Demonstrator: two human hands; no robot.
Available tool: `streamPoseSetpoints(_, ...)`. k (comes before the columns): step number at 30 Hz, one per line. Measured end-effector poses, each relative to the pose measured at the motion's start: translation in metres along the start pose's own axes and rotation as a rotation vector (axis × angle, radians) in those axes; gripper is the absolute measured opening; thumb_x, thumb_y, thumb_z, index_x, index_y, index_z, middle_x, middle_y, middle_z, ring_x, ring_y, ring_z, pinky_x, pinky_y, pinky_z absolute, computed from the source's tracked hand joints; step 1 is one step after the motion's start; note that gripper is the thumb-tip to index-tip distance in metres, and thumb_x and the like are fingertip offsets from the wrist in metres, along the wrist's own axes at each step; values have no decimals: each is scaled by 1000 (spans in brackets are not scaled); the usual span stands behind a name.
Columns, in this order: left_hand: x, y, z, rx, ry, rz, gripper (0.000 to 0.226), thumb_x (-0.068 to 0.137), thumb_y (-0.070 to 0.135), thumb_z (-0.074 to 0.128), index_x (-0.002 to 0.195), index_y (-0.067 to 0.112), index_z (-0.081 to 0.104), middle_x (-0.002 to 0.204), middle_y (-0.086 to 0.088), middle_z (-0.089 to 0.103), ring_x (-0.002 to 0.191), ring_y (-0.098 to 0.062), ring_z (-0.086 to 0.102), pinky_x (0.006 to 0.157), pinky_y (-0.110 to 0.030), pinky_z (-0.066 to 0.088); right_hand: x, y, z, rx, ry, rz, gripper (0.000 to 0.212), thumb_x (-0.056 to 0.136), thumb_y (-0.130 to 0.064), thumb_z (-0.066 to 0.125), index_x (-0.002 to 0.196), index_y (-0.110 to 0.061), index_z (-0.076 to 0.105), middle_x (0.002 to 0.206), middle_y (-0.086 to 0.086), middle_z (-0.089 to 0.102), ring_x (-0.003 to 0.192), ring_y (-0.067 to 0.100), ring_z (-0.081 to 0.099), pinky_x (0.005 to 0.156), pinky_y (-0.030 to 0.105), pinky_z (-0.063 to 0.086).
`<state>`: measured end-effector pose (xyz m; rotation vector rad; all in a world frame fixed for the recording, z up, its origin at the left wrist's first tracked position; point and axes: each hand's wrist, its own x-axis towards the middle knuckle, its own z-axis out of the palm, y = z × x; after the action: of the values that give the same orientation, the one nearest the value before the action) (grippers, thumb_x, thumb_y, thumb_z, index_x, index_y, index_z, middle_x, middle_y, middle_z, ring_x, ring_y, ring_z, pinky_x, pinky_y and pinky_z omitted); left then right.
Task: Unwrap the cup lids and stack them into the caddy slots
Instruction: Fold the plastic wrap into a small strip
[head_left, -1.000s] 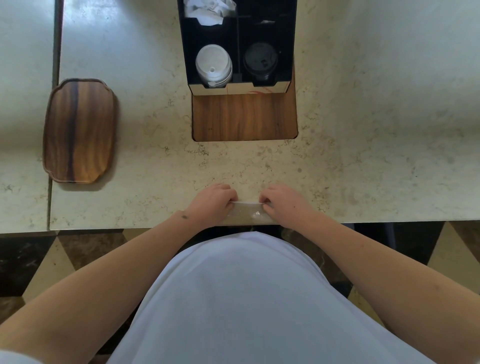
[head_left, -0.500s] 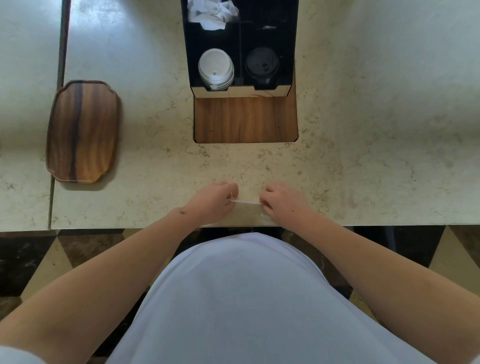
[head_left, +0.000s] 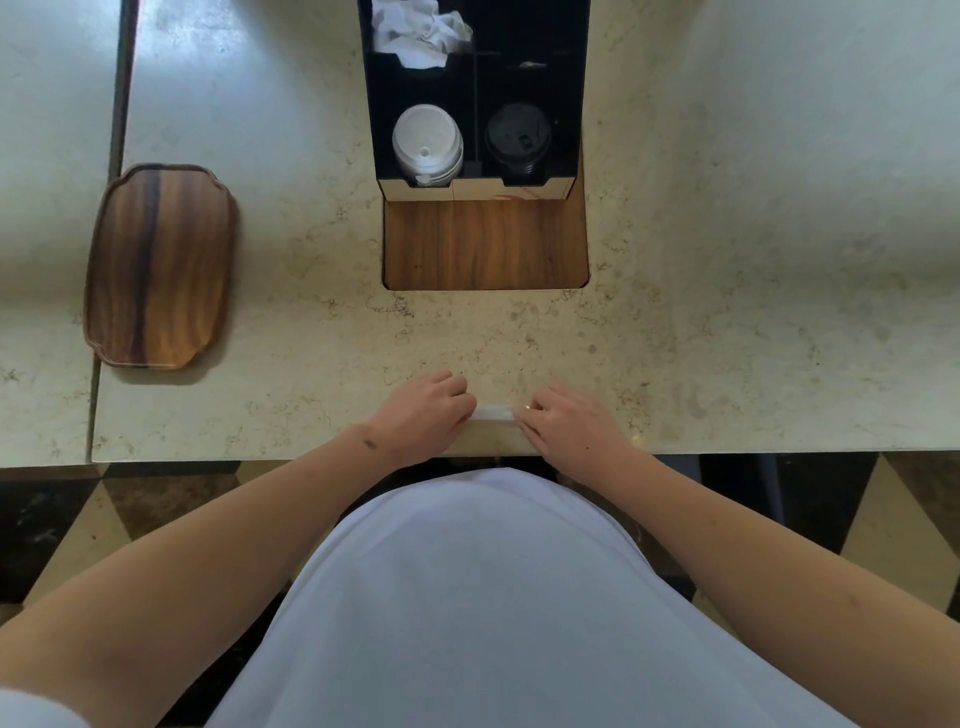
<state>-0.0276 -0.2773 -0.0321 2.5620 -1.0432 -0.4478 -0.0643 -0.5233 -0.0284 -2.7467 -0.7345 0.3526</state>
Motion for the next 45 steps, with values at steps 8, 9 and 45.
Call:
streamPoseSetpoints(8,8,-2,-3,-200,-107,-299,11,97,23,63,105,16,65,99,-1,64,90,-22,59,77,-35,53,17,-1,3,185,-117,241,15,98,-30,59,89,-21,67,87,-7,60,82,14,57,70,27,49)
streamPoseSetpoints(9,10,-3,-4,-216,-113,-348,14,95,24,66,106,17,64,100,0,63,92,-22,58,79,-35,53,21,-1,4,194,-122,266,13,96,-30,62,86,-22,64,89,-8,57,83,13,54,70,26,45)
streamPoseSetpoints(45,78,62,-28,-891,-217,-530,7,95,17,69,97,20,75,85,6,80,79,-11,76,74,-24,58,-48,87,-64,913,-277,640,41,87,-63,64,117,-36,72,113,-14,70,105,9,62,91,29,47)
